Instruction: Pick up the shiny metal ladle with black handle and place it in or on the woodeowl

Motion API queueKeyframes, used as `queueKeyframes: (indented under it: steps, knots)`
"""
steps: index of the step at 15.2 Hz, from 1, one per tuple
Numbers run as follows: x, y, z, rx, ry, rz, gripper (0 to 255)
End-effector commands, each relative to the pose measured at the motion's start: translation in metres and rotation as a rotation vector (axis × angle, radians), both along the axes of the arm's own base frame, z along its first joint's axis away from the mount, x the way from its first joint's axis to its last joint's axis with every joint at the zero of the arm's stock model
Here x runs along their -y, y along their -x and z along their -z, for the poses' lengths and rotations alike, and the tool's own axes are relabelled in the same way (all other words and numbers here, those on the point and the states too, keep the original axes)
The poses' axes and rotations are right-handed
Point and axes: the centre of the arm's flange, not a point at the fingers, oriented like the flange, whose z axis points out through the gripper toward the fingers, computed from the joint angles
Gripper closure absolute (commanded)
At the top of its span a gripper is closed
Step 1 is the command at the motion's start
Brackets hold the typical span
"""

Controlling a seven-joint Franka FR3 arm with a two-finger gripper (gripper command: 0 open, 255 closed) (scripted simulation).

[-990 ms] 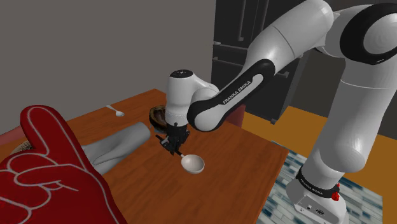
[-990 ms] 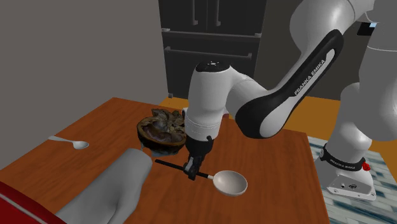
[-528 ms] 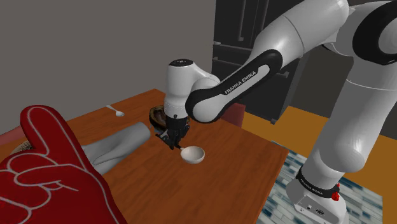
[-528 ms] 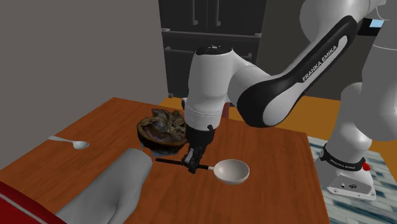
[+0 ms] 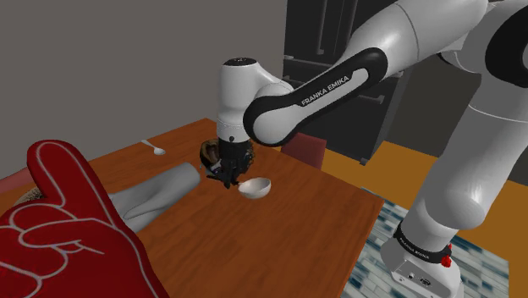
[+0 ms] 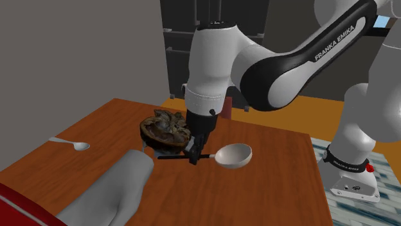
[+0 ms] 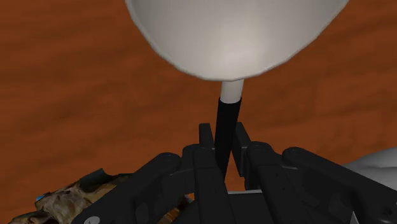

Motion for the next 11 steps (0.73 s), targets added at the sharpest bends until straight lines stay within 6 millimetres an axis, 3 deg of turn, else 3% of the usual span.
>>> queueKeyframes:
  steps: [1,11]
  knots:
    - [0.000,0.001,-0.010,0.000,0.000,0.000,255]
    - [0.000,0.001,-0.063,0.000,0.000,0.000,255]
